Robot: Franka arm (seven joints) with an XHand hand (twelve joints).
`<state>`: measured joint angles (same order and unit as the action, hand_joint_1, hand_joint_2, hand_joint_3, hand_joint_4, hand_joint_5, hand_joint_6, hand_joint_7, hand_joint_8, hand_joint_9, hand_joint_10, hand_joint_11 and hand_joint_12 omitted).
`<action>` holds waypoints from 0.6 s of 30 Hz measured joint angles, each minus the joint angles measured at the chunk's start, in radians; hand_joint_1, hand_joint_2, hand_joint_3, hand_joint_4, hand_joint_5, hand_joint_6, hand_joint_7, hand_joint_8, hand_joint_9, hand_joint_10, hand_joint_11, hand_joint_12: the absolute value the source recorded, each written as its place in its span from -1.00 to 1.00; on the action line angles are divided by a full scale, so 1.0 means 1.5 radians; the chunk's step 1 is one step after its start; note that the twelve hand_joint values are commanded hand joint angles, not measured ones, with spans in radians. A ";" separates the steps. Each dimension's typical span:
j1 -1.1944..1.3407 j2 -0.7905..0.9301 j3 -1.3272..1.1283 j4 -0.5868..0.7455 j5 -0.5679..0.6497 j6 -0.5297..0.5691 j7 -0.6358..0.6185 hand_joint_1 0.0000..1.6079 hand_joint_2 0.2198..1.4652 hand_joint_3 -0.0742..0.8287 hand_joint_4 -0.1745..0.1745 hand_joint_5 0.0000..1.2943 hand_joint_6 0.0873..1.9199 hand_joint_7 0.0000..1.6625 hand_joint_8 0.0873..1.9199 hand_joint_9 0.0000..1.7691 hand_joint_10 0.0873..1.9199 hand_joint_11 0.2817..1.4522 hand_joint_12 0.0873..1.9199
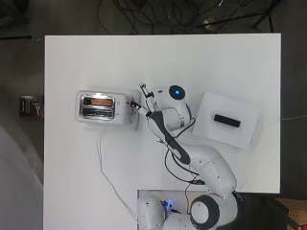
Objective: Teleoperate dual arm-hand system to toast a bread
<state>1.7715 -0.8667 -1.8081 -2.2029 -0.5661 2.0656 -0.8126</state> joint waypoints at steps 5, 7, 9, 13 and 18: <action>-0.003 0.001 -0.015 0.011 0.001 -0.027 0.006 -0.71 0.44 -0.84 -0.79 -0.57 -1.00 0.27 1.00 0.51 1.00 -0.02 0.98; 0.000 0.000 -0.016 0.015 0.001 -0.030 0.005 -0.70 0.42 -0.85 -0.84 -0.57 -1.00 0.30 1.00 0.53 1.00 0.01 0.98; 0.004 -0.002 -0.018 0.019 0.000 -0.032 0.004 -0.69 0.41 -0.85 -0.88 -0.58 -1.00 0.33 1.00 0.55 1.00 0.07 0.99; 0.010 -0.003 -0.018 0.024 0.000 -0.035 0.006 -0.68 0.43 -0.83 -0.90 -0.58 -1.00 0.33 1.00 0.54 1.00 0.04 0.99; -0.049 0.003 0.015 0.029 -0.005 -0.060 -0.007 -0.67 0.47 -0.82 -0.87 -0.50 -1.00 0.49 1.00 0.72 1.00 0.41 1.00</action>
<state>1.6984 -0.8627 -1.7857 -2.1594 -0.5737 1.9752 -0.8234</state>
